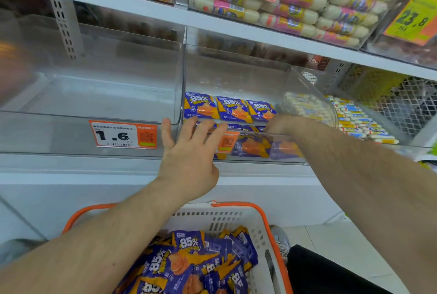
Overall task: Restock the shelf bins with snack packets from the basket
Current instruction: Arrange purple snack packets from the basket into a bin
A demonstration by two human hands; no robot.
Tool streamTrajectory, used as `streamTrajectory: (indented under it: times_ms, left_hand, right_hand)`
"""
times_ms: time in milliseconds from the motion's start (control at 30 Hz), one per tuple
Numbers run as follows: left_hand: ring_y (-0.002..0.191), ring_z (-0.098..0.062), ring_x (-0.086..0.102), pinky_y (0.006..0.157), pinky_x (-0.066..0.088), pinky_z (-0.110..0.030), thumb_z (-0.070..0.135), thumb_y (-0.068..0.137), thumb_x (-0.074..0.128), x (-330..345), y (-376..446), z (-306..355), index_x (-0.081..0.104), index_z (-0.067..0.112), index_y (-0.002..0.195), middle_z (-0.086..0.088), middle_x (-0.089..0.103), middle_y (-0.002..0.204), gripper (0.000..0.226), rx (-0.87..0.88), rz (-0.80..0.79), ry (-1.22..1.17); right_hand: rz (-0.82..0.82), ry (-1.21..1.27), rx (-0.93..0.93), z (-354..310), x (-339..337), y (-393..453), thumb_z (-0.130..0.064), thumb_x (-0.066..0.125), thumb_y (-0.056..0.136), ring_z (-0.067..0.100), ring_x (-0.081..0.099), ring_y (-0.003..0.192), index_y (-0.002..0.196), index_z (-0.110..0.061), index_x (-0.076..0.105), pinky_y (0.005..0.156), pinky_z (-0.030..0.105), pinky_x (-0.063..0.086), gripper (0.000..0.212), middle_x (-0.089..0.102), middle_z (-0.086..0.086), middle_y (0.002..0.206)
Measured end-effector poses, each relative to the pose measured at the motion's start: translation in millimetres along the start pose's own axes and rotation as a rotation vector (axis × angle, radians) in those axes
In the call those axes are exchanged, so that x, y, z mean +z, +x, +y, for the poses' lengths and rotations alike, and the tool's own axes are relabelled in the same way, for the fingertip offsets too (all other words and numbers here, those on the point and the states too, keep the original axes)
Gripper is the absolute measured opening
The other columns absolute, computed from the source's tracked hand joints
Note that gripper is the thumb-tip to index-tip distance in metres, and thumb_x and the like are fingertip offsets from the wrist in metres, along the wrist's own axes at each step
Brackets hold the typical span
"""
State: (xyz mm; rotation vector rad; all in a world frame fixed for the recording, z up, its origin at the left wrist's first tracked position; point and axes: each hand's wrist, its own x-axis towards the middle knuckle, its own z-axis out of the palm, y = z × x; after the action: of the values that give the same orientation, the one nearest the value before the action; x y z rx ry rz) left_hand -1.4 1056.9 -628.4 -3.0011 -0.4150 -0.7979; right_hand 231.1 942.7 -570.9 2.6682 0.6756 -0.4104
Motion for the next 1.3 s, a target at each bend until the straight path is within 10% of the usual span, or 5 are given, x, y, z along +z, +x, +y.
streamTrajectory:
  times_ms: [233,467,800,1133,1300]
  left_hand:
    - [0.149,-0.025,0.001,0.110,-0.011,-0.064,0.034,0.083,0.061,-15,1,3,0.009,0.034,0.155,0.006,0.012,0.161,0.089,-0.042,-0.155,-0.061]
    - [0.140,-0.029,0.033,0.114,0.016,-0.053,0.024,0.066,0.058,1,-27,3,0.056,0.015,0.129,-0.006,0.048,0.146,0.063,0.177,0.154,-0.268]
    - [0.061,-0.022,0.041,0.054,0.031,-0.032,0.018,0.087,0.049,21,-92,-17,0.048,0.015,0.071,-0.005,0.045,0.068,0.016,0.165,-1.070,-0.152]
    - [0.055,-0.019,0.022,0.054,0.021,-0.033,0.021,0.092,0.050,22,-114,-23,0.038,0.016,0.070,-0.002,0.027,0.062,0.026,0.086,-1.144,-0.242]
    - [0.055,-0.019,0.026,0.058,0.026,-0.034,0.024,0.093,0.048,19,-111,-14,0.041,0.014,0.069,-0.004,0.032,0.063,0.027,-0.059,-1.153,-0.479]
  right_hand:
    - [0.068,0.021,0.016,-6,-10,-24,-0.011,0.047,0.098,0.024,0.050,0.079,0.102,-0.003,0.067,0.068,0.026,0.039,0.022,0.061,0.014,0.091]
    - [1.398,0.603,-0.290,-34,32,-84,-0.016,0.047,0.075,0.030,0.055,0.072,0.072,-0.007,0.064,0.059,0.035,0.039,0.020,0.060,0.014,0.077]
    - [-0.346,0.364,-0.106,-96,240,-133,-0.014,0.048,0.090,0.016,0.027,0.049,0.061,-0.016,0.034,0.044,0.028,0.026,0.033,0.032,0.002,0.058]
    - [-0.518,0.196,-0.019,-92,292,-156,-0.020,0.049,0.097,0.022,0.052,0.094,0.117,-0.014,0.062,0.093,0.038,0.048,0.025,0.060,0.004,0.099]
    - [-0.474,0.442,-0.080,-93,220,-149,-0.020,0.053,0.093,0.017,0.037,0.058,0.064,-0.017,0.043,0.065,0.033,0.043,0.031,0.038,0.000,0.062]
